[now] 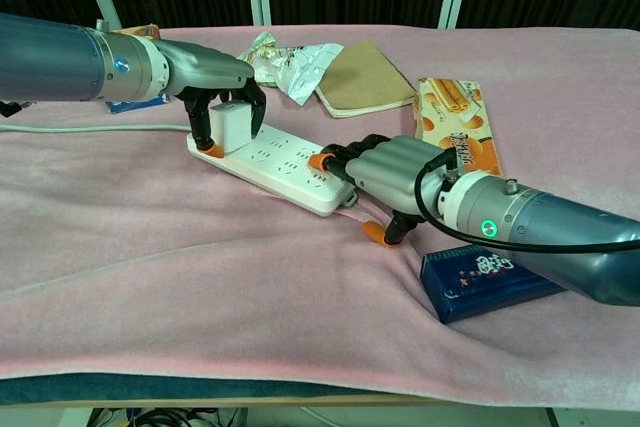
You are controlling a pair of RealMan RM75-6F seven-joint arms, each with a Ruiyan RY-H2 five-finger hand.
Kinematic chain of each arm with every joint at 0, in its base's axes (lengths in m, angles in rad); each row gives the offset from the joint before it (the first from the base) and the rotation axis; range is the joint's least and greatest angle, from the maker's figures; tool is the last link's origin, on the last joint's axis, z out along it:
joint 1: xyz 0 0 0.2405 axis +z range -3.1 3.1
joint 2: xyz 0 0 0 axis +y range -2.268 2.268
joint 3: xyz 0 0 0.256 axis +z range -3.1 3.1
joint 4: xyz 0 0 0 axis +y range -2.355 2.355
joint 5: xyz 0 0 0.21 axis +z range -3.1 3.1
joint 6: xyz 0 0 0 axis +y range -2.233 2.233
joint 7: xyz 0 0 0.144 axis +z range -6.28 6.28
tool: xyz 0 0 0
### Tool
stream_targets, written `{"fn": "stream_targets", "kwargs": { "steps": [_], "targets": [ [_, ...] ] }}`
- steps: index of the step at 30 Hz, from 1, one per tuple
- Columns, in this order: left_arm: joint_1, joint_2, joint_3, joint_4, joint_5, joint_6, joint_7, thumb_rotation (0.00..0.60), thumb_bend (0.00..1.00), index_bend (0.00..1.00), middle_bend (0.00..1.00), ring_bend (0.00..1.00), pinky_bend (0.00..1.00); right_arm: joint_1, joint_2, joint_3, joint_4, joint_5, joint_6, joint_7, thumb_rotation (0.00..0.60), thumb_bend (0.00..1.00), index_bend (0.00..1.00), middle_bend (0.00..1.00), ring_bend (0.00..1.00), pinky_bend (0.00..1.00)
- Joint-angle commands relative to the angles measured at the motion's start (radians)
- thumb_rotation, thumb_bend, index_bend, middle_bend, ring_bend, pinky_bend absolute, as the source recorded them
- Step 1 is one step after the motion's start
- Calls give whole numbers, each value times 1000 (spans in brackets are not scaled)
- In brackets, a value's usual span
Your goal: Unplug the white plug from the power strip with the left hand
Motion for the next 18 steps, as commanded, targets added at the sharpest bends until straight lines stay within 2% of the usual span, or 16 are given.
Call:
{"fn": "stream_targets", "kwargs": {
  "steps": [1, 7, 13, 18],
  "targets": [
    [-17, 14, 10, -15, -41, -1, -4, 600, 641, 647, 614, 261, 233, 1, 0, -1, 1, 0, 0, -2, 600, 267, 68, 119, 81, 38],
    [-19, 20, 13, -33, -43, 35, -24, 600, 652, 660, 629, 274, 255, 1, 2, -2, 0, 6, -1, -3, 600, 266, 69, 119, 80, 38],
    [47, -21, 10, -14, 119, 159, -104, 600, 652, 692, 665, 320, 347, -1, 5, -5, -3, 9, 3, -1, 600, 267, 68, 119, 81, 39],
    [123, -78, 25, 61, 327, 286, -239, 600, 653, 705, 678, 335, 386, -3, 7, -12, -3, 8, 0, 1, 600, 267, 79, 127, 88, 41]
  ]
}}
